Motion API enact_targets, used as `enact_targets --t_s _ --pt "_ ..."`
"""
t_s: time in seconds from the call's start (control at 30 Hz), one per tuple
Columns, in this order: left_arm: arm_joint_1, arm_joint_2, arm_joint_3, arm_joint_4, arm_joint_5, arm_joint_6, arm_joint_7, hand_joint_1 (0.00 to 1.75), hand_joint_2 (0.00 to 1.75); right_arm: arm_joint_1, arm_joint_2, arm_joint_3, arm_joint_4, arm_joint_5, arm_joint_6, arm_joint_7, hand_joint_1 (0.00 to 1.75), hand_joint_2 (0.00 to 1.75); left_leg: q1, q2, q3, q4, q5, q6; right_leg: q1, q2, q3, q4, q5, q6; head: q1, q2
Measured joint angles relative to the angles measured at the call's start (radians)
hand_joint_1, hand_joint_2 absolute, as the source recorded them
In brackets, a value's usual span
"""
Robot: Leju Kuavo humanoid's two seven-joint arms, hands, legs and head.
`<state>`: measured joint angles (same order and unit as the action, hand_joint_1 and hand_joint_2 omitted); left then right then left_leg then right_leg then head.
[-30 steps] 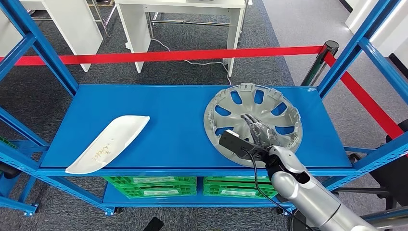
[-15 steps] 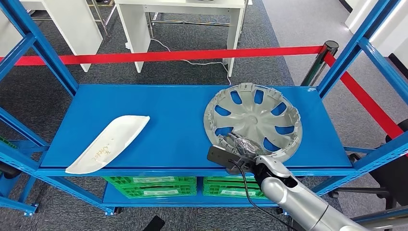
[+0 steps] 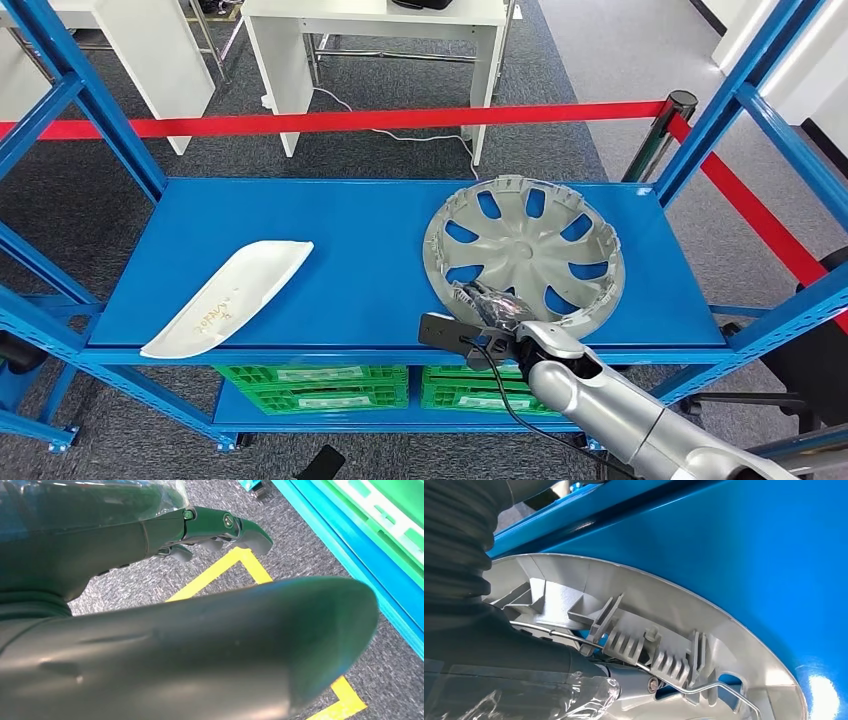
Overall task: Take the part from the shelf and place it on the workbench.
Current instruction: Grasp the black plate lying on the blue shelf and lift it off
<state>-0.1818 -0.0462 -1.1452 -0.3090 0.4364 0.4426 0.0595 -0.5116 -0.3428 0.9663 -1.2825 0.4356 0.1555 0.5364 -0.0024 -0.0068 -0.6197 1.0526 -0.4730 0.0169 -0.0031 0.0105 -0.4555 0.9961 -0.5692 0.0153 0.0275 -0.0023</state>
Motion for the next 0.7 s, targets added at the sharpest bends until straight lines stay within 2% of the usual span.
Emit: enact_targets --t_s 0.03,0.7 --pt "0.0 0.0 0.0 0.0 0.0 0.001 0.0 0.0 0.0 -0.002 0.001 0.005 0.003 0.002 0.0 0.001 1.75 1.75 0.0 0.0 0.0 0.0 0.0 0.0 0.0 0.0 0.0 0.0 0.0 0.0 0.0 0.0" --pt "0.002 0.0 0.001 0.0 0.003 0.016 -0.002 0.0 0.0 -0.032 0.005 0.055 0.026 0.037 -0.005 -0.005 1.75 1.75 0.003 0.004 0.008 -0.003 0.007 -0.003 0.003 0.006 0.004 -0.002 0.009 -0.003 0.0 0.0"
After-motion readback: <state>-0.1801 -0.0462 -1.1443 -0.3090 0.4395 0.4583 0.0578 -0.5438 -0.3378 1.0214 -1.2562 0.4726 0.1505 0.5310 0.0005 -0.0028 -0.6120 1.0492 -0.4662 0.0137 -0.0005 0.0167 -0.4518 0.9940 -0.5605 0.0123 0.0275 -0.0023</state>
